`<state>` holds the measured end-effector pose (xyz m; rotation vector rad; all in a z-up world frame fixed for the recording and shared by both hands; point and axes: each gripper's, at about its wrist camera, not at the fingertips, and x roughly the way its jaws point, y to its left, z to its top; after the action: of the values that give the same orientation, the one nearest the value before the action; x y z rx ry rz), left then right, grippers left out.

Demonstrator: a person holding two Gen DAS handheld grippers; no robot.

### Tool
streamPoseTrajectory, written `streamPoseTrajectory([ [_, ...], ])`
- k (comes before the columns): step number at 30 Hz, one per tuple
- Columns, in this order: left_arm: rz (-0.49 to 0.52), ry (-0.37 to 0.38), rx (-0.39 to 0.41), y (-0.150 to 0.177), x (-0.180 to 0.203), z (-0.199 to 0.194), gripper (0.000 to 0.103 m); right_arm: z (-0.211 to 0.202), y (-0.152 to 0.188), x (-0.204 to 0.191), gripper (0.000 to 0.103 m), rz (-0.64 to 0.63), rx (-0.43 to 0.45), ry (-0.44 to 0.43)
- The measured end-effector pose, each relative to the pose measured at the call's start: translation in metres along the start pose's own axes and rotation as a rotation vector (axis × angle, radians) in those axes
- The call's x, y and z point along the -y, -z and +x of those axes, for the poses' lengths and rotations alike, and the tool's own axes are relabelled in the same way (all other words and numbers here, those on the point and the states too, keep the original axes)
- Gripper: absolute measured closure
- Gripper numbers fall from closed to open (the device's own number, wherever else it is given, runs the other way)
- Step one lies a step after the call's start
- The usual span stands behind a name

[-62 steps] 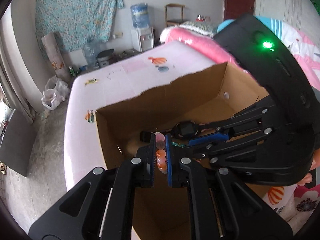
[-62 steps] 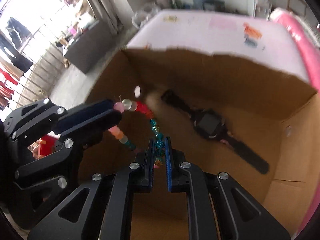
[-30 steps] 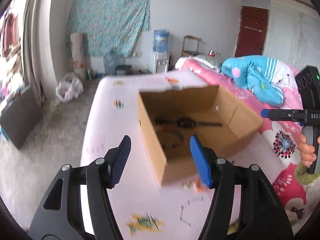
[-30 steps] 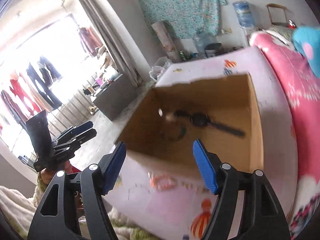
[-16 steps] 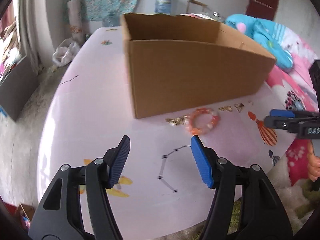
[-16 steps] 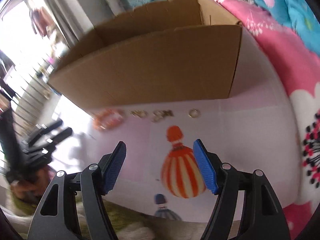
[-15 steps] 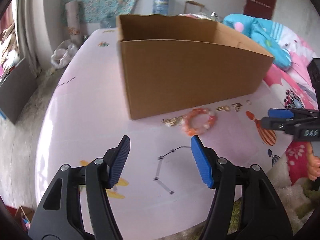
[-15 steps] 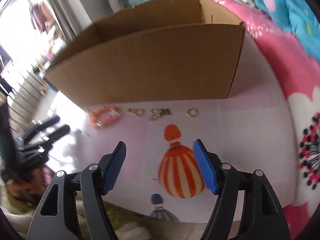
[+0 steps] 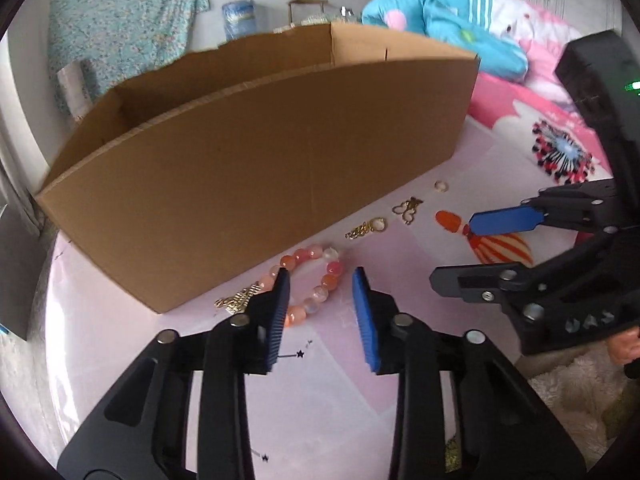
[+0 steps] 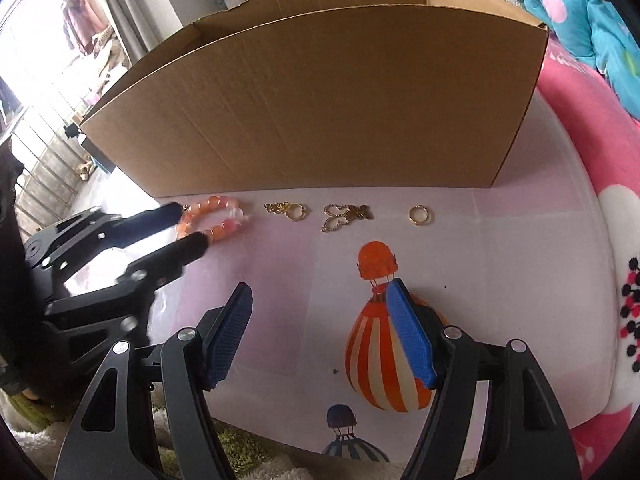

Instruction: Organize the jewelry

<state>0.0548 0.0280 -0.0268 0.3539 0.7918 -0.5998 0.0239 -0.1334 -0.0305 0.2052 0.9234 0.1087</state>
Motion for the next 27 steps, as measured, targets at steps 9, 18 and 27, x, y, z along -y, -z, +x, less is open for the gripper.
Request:
streamPoseTrajectory([
  [9,0.004,0.018,-0.065,-0.004,0.0,0.016,0.094,-0.002,0.007,0.015,0.035,0.037,0.022,-0.043],
  [18,-0.064,0.042,0.087,-0.025,-0.017,-0.028,0.095,-0.007,0.017,0.027,0.035,0.034,0.028,-0.05],
  [27,-0.222,-0.027,0.144,-0.016,-0.07,-0.083,0.095,-0.007,0.015,0.022,0.035,0.023,0.024,-0.039],
])
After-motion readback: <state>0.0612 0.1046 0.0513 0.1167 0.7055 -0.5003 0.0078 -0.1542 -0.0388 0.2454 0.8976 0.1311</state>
